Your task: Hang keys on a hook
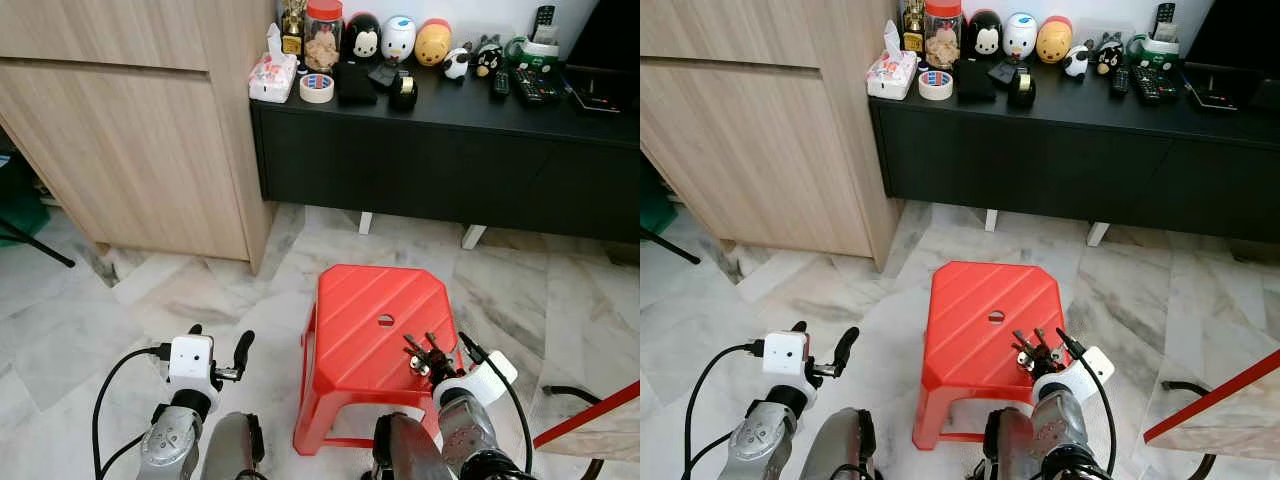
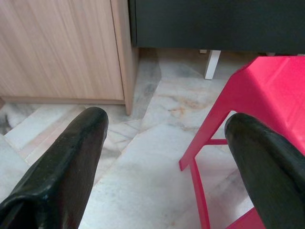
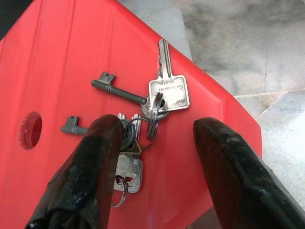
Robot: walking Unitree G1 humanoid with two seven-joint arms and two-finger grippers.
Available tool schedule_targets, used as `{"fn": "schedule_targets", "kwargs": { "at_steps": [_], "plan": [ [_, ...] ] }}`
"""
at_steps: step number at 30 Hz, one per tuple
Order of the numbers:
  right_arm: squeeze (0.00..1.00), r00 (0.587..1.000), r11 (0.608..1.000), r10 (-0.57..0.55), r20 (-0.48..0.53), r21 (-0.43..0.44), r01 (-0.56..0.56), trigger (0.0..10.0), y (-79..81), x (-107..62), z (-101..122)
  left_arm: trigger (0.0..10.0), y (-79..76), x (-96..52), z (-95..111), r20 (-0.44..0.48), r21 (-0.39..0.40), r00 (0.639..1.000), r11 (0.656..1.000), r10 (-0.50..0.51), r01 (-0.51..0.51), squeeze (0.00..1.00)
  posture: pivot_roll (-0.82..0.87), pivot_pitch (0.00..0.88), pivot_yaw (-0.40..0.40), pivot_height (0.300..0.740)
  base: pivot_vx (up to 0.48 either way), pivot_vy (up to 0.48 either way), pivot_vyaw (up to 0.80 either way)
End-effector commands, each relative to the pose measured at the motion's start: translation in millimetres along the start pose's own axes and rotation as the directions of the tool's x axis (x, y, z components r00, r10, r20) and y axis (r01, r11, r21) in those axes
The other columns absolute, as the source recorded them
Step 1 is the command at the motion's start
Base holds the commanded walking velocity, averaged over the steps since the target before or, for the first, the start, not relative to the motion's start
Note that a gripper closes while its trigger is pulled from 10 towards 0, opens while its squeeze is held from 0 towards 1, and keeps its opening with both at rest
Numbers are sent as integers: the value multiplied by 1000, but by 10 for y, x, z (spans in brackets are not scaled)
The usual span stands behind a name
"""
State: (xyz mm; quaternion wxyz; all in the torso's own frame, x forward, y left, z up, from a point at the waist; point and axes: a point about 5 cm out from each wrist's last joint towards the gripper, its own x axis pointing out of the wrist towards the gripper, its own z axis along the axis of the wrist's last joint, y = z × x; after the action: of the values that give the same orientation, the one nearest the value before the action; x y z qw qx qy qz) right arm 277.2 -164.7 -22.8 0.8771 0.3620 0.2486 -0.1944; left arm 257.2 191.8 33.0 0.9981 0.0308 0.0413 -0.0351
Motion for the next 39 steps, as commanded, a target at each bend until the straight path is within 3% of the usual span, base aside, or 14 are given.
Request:
{"fn": "schedule_targets", "kwargs": {
  "at_steps": [1, 3, 4, 5, 6, 7, 39],
  "plan": [
    [0, 1000, 1000, -7, -24, -17, 7, 10000, -29, -11, -49, 10000, -29, -16, -29, -24, 20, 1000, 1000, -18, 18, 0, 120, 131, -55, 600, 0, 0, 0],
    [0, 1000, 1000, -8, -24, -12, 8, 10000, -34, -12, -49, 10000, -32, -15, -29, -25, 20, 1000, 1000, -18, 19, 0, 120, 129, -55, 600, 0, 0, 0],
    [0, 1000, 1000, -9, -23, -10, 9, 7373, -34, -12, -49, 10000, -30, -15, -29, -26, 19, 1000, 1000, -18, 18, 0, 120, 128, -55, 600, 0, 0, 0],
    [0, 1000, 1000, -10, -22, -9, 9, 7373, -35, -12, -49, 10000, -29, -15, -30, -26, 19, 1000, 1000, -17, 18, 0, 120, 128, -55, 600, 0, 0, 0],
    [0, 1000, 1000, -9, -22, -8, 9, 1686, -34, -12, -49, 10000, -29, -17, -31, -27, 19, 999, 1000, -17, 17, 0, 120, 128, -55, 600, 0, 0, 0],
    [0, 1000, 1000, -5, -23, -6, 5, 0, -31, -11, -49, 10000, -30, -21, -36, -28, 19, 999, 1000, -17, 17, 0, 121, 129, -56, 600, 0, 0, 0],
    [0, 999, 1000, 9, -35, -2, -9, 0, -1, -9, -65, 10000, -42, -31, -82, -48, 28, 999, 999, -15, 17, 0, 122, 116, -58, 600, 0, 0, 0]
  ]
}}
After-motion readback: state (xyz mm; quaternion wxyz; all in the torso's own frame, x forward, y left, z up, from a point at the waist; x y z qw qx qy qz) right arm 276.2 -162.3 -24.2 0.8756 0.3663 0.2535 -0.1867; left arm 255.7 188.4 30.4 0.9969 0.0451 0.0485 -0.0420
